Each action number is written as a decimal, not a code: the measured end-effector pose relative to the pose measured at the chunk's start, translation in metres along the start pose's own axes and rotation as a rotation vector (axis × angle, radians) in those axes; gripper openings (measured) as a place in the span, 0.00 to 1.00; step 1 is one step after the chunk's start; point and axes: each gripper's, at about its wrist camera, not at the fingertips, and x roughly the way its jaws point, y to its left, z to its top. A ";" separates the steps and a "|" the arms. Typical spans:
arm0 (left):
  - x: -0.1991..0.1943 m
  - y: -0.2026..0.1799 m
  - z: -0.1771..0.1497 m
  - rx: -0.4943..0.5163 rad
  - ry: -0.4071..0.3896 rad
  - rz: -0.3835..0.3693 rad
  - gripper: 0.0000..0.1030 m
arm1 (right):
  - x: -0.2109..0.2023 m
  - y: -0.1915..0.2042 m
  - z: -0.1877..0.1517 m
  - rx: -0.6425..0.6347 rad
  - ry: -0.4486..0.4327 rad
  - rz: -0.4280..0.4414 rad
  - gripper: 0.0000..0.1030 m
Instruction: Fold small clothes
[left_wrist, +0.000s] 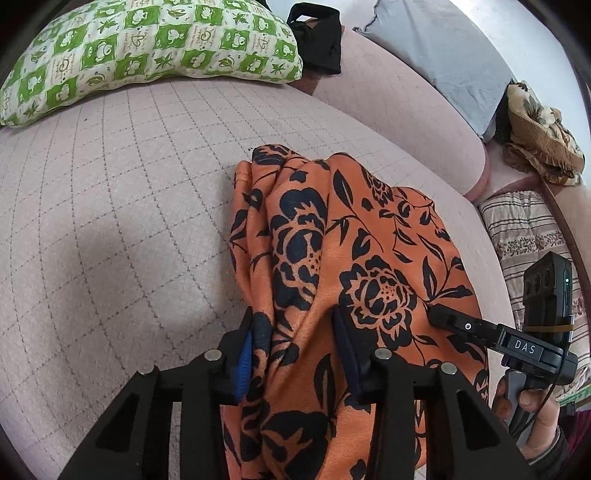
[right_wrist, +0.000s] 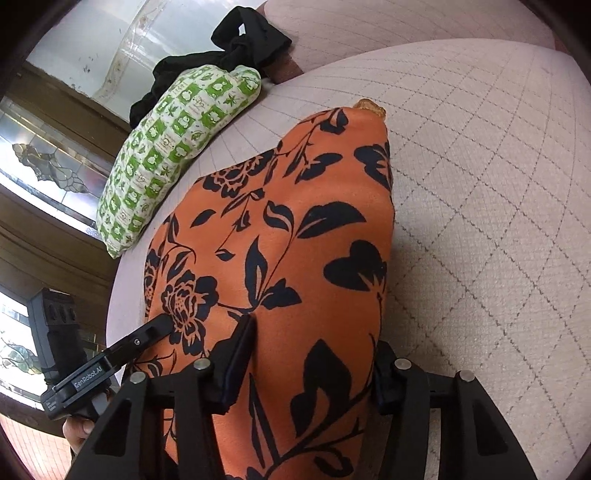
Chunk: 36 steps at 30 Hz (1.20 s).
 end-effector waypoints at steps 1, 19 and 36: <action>-0.001 0.000 0.000 0.001 -0.004 -0.001 0.36 | 0.000 0.001 0.000 -0.007 0.001 -0.003 0.49; -0.038 -0.049 0.013 0.077 -0.125 -0.044 0.15 | -0.072 0.042 0.018 -0.204 -0.141 0.032 0.34; 0.077 -0.139 0.041 0.161 0.019 -0.041 0.19 | -0.091 -0.112 0.057 0.010 -0.161 -0.016 0.34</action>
